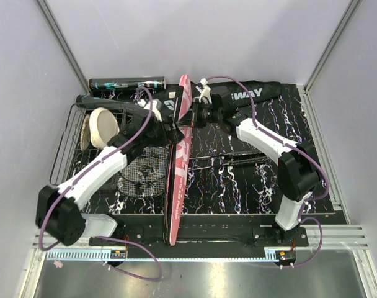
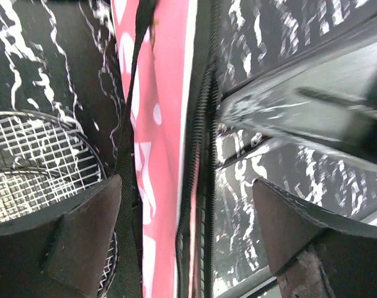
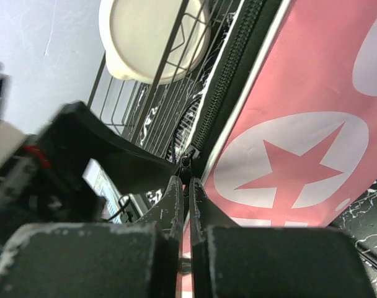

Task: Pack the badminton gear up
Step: Zip the racket bag at the center of the board.

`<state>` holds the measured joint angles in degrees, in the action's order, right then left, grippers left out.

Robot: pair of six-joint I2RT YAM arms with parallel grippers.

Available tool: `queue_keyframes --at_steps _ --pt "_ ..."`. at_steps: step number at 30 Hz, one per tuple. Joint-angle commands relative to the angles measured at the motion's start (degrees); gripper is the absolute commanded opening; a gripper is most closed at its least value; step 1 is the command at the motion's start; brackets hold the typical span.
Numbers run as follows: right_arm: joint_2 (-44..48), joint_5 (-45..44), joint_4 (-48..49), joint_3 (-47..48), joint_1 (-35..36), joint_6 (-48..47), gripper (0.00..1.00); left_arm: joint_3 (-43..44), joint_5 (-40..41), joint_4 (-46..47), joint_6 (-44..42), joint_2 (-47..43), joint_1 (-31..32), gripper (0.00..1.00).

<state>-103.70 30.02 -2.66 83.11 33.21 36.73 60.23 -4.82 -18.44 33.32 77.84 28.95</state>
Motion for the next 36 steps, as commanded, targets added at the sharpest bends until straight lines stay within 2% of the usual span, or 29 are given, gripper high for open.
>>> queue_keyframes --at_steps 1,3,4,6,7,9,11,14,15,16,18,19,21,22,24,29,32,36 --pt "3.77 5.66 3.01 1.79 0.80 -2.98 0.00 3.46 5.76 5.17 -0.89 -6.75 -1.17 0.92" --pt "3.94 5.93 3.01 1.62 0.80 -3.16 0.00 8.30 12.25 1.41 0.16 -3.42 -2.14 0.93" --pt "4.21 5.93 2.92 1.27 0.80 -3.33 0.00 14.42 13.42 0.25 0.43 1.47 -2.40 0.93" --pt "4.91 5.84 2.92 1.00 0.71 -3.77 0.00 20.51 15.88 -2.90 0.60 7.03 -2.41 0.93" --pt "5.69 5.66 3.01 0.83 0.71 -4.12 0.00 25.33 15.81 -3.27 0.87 12.02 -2.41 0.93" --pt "6.05 5.49 1.27 1.00 0.71 -5.08 0.00 30.53 17.90 -4.84 1.48 16.44 -2.41 0.93" --pt "6.23 5.40 0.90 1.35 0.71 -5.18 0.00 33.10 18.53 -4.77 1.05 21.63 -2.41 0.92" --pt "6.23 5.66 1.07 1.53 0.72 -5.09 0.00 38.03 16.61 -6.18 1.48 26.56 -2.58 0.85" --pt "6.06 5.84 1.16 1.53 0.80 -5.00 0.00 38.73 16.42 -4.52 1.31 27.18 -2.50 0.80" --pt "6.05 6.01 1.16 1.44 0.80 -4.74 0.00 39.26 16.51 -3.63 0.44 28.49 -2.49 0.57" --pt "6.05 6.02 0.03 1.70 1.76 -5.61 0.00 43.45 18.96 -5.19 -0.01 30.60 -3.28 0.30" --pt "6.66 5.06 -1.55 1.88 2.46 -6.84 0.00 45.05 20.62 -6.34 -0.27 31.14 -3.55 0.14" --pt "7.89 3.21 -3.58 0.66 4.05 -8.87 0.00 48.12 24.23 -6.00 -1.06 31.14 -3.46 0.07" --pt "9.29 3.12 -3.93 0.13 5.62 -8.70 0.00 48.93 25.11 -5.39 -2.63 30.97 -3.37 0.00" --pt "10.70 1.63 -5.86 -0.75 7.47 -9.13 0.00 51.55 30.20 -5.56 -2.91 30.62 -3.20 0.00" --pt "18.35 -1.55 -8.33 -5.49 10.55 -8.26 0.00 53.67 32.66 -3.10 -4.22 30.00 -4.51 0.00" --pt "23.71 -3.91 -9.21 -11.72 12.75 -7.73 0.00 60.59 35.49 -4.41 -5.63 31.40 -6.27 0.00" --pt "28.72 -5.23 -7.89 -25.23 13.54 -6.06 0.00 65.10 39.53 -4.68 -4.32 32.11 -9.87 0.00"
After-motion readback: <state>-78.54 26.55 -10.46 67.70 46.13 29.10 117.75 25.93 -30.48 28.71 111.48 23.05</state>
